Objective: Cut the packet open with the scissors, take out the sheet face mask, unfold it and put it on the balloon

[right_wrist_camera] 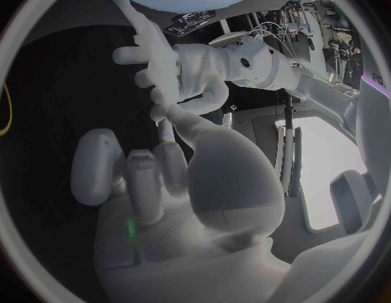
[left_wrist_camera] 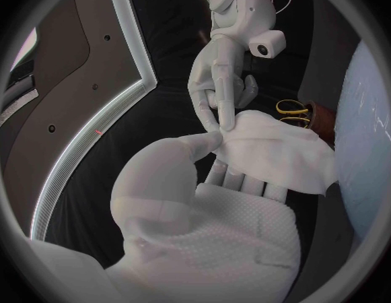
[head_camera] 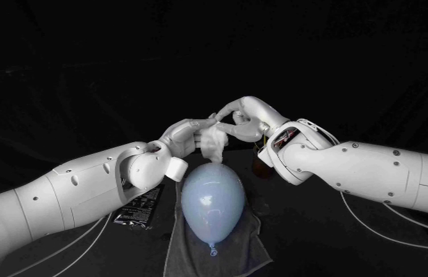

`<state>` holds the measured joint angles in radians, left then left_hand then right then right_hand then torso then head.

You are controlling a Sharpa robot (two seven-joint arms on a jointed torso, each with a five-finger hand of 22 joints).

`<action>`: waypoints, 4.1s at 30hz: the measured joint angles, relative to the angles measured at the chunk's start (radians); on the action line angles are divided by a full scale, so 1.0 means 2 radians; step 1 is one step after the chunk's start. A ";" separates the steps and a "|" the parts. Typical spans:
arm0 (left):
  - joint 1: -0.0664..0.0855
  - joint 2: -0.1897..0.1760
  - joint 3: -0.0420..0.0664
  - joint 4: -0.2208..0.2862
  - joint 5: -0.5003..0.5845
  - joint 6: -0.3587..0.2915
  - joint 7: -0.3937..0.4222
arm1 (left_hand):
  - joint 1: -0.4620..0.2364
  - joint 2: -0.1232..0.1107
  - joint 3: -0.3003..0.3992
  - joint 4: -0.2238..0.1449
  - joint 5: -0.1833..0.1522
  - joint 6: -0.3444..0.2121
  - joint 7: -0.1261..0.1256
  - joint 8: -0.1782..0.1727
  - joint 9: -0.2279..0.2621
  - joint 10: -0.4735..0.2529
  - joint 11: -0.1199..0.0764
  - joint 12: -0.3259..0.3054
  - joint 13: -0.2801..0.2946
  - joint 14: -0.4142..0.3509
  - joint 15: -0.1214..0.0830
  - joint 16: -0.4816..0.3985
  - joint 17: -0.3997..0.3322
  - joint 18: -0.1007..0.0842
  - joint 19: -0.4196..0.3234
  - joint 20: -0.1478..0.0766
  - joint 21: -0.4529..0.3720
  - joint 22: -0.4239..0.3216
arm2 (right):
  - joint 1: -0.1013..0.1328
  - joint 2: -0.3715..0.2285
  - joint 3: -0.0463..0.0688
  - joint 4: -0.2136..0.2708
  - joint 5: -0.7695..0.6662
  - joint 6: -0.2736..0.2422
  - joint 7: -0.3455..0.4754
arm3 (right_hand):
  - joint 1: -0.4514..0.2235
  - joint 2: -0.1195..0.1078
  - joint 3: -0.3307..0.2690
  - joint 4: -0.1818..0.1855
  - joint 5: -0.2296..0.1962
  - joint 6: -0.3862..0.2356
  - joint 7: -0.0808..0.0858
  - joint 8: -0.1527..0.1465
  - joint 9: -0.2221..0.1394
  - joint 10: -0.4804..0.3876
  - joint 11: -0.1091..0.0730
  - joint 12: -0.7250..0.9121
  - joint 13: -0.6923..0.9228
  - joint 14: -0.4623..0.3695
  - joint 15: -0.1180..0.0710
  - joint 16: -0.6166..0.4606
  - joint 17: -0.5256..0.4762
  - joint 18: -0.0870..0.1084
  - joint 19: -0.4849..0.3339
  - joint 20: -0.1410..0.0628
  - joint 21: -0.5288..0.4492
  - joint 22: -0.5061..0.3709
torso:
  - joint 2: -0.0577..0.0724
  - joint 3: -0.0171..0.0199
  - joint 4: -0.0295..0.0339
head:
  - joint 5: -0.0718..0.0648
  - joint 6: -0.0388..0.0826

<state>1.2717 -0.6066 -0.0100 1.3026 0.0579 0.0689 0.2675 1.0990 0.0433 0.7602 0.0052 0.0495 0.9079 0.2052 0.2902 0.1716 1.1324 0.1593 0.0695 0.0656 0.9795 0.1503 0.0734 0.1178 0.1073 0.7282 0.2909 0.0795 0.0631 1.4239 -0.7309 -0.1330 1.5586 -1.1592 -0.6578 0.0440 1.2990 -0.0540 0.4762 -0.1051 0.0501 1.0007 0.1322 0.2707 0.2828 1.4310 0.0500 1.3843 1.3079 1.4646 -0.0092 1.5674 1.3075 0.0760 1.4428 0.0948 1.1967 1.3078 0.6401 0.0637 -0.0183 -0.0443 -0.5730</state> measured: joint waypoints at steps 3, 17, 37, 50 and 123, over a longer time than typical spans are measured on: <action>0.000 0.000 0.000 0.000 0.002 -0.004 0.001 | 0.004 0.000 0.000 0.000 0.000 0.002 0.000 0.004 0.000 0.005 0.000 0.000 0.000 0.001 -0.001 0.000 0.000 0.000 0.003 -0.001 0.000 0.000 | 0.000 -0.001 0.000 0.001 -0.002 -0.001 -0.002 | 0.000 0.000 0.000 0.000 0.000 0.000 0.000 0.000 0.000 0.000 0.000 0.000 0.000 0.000 0.000 0.000 0.000 0.000 0.000 0.000 0.000 0.000 | 0.000 0.0000 0.0000 | 0.000 0.000; 0.000 -0.002 0.000 -0.002 0.018 -0.016 0.007 | 0.001 0.002 -0.003 0.020 0.000 0.006 0.003 0.010 0.013 0.012 0.000 0.000 0.000 0.002 -0.002 0.000 0.000 0.000 0.006 -0.001 0.000 0.000 | 0.000 -0.008 0.000 0.001 -0.014 -0.009 -0.011 | 0.004 0.004 0.004 -0.008 0.001 0.023 -0.008 0.018 0.007 0.005 -0.005 0.001 0.000 0.000 -0.005 0.000 0.000 0.000 0.004 -0.004 0.009 0.000 | 0.000 -0.0001 -0.0001 | 0.001 0.000; 0.000 -0.001 0.000 -0.002 0.026 -0.016 0.005 | -0.045 -0.029 -0.075 0.086 0.000 0.007 0.004 0.006 0.011 0.009 0.003 0.000 0.000 0.002 -0.002 0.000 0.001 0.000 0.006 -0.001 0.000 0.000 | -0.003 -0.009 0.000 0.013 -0.019 -0.050 0.000 | -0.010 -0.005 -0.009 -0.005 0.001 0.009 -0.007 0.020 0.008 0.008 -0.010 0.004 0.000 0.000 -0.009 0.000 0.000 0.000 0.002 -0.005 0.008 0.000 | 0.000 -0.0003 0.0002 | 0.000 0.001; 0.000 0.000 0.000 -0.002 0.026 -0.024 0.002 | 0.024 -0.005 -0.036 0.043 0.000 0.011 0.000 0.004 0.012 0.015 -0.003 0.000 0.000 0.002 -0.002 0.000 0.002 0.000 0.010 -0.001 0.000 0.000 | -0.007 -0.005 0.000 0.017 -0.043 -0.065 0.012 | -0.014 -0.010 -0.012 -0.005 0.001 0.007 -0.006 0.018 0.007 0.006 -0.008 0.000 0.000 0.000 -0.009 0.000 0.000 0.000 0.000 -0.007 0.001 0.000 | 0.000 -0.0003 0.0001 | 0.002 0.000; -0.001 0.000 0.000 0.000 0.047 -0.034 -0.019 | -0.037 0.012 0.029 0.029 -0.002 0.032 -0.005 0.013 0.018 0.045 -0.008 0.000 0.000 0.004 -0.003 0.000 0.002 0.005 0.015 0.001 0.000 0.000 | -0.025 0.040 0.000 -0.026 -0.257 -0.073 -0.103 | 0.000 0.005 0.017 -0.001 -0.003 0.033 -0.022 0.056 0.022 0.017 -0.019 0.043 0.000 0.002 -0.018 0.000 0.000 -0.004 0.010 -0.019 0.047 0.000 | 0.000 -0.0003 0.0000 | 0.007 -0.006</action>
<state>1.2707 -0.6058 -0.0107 1.3021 0.1514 0.0012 0.2285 1.0256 0.0681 0.8186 0.0635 0.0458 0.9712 0.1943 0.3157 0.2074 1.2227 0.1430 0.0695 0.0656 0.9866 0.1433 0.0734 0.1222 0.1169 0.7579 0.2931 0.0794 0.0633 1.3738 -0.6507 -0.1329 1.5063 -1.6742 -0.8033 -0.1622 1.2987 -0.0430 0.5098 -0.1072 0.0437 1.0676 0.0890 0.3833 0.3262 1.4650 0.0124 1.4705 1.3073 1.4679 -0.0456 1.5669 1.3075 0.0689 1.4620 0.0569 1.2906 1.3074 0.6401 0.0631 -0.0182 -0.0307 -0.5854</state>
